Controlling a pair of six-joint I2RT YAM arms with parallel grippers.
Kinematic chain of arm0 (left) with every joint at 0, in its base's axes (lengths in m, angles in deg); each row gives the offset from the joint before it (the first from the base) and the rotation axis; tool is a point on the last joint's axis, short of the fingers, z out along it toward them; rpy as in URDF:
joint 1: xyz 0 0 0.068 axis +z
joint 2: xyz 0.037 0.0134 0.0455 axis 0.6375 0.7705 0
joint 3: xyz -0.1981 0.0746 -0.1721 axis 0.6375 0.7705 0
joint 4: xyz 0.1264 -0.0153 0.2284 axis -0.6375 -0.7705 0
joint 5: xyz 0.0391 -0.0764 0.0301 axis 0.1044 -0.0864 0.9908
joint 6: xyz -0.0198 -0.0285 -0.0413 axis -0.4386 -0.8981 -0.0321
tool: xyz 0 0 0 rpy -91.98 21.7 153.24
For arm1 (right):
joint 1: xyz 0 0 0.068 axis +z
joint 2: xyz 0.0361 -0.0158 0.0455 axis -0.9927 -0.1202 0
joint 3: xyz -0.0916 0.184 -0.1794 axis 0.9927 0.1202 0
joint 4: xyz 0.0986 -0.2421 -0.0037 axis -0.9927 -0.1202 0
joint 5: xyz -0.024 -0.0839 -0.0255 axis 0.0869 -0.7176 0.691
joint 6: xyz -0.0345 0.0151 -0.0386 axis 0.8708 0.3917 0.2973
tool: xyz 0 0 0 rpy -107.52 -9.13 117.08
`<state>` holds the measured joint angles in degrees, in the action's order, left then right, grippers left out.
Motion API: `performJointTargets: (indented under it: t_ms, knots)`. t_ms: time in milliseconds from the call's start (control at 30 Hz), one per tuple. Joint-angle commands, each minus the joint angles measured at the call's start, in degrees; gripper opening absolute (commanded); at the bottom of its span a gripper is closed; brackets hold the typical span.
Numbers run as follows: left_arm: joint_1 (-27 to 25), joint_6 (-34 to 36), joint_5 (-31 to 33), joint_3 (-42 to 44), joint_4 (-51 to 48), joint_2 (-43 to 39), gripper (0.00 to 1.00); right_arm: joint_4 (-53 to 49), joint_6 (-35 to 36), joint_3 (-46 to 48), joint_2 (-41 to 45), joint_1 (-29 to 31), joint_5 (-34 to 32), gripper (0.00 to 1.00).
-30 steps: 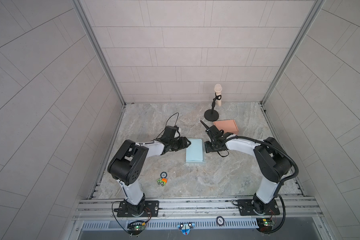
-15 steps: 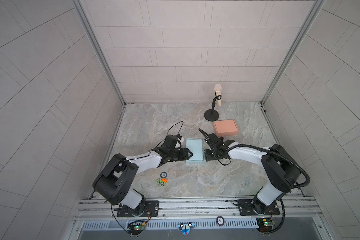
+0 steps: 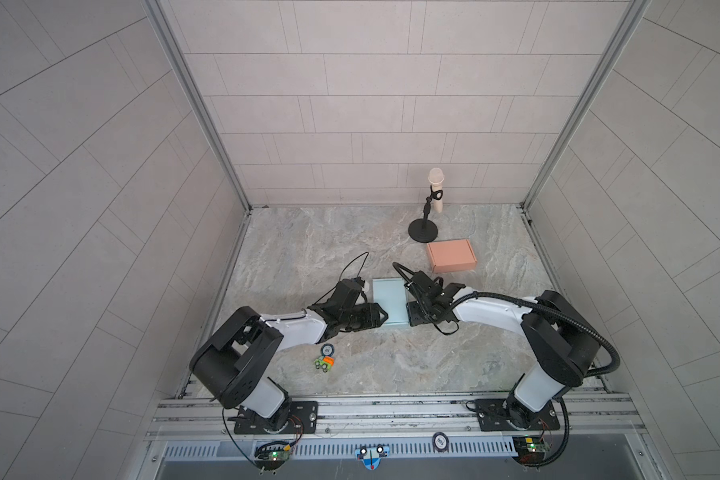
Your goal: Fold the paper box
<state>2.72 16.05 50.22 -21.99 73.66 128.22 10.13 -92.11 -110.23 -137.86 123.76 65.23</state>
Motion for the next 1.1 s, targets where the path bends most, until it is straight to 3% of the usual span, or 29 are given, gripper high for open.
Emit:
performJointTargets:
  t_ms: [0, 400, 867, 1067]
  knots:
    - [-1.6, -1.2, -2.7, 0.0, 4.3, 0.0, 0.59, 1.0, -0.8, -1.3, 0.3, 1.5, 2.3, 0.63]
    - [-1.2, 3.0, -0.5, 0.7, -3.5, -3.5, 0.60, 1.1, -6.6, 7.9, 8.2, 1.6, 2.5, 0.63]
    - [-3.0, 0.2, -1.1, 2.4, 1.2, -2.5, 0.59, 2.4, -7.0, 6.1, 4.9, 3.7, 2.8, 0.63]
    - [-6.5, -6.2, 0.1, 4.6, 8.7, -1.3, 0.58, 2.5, -7.2, 3.7, 4.3, 5.6, 3.2, 0.63]
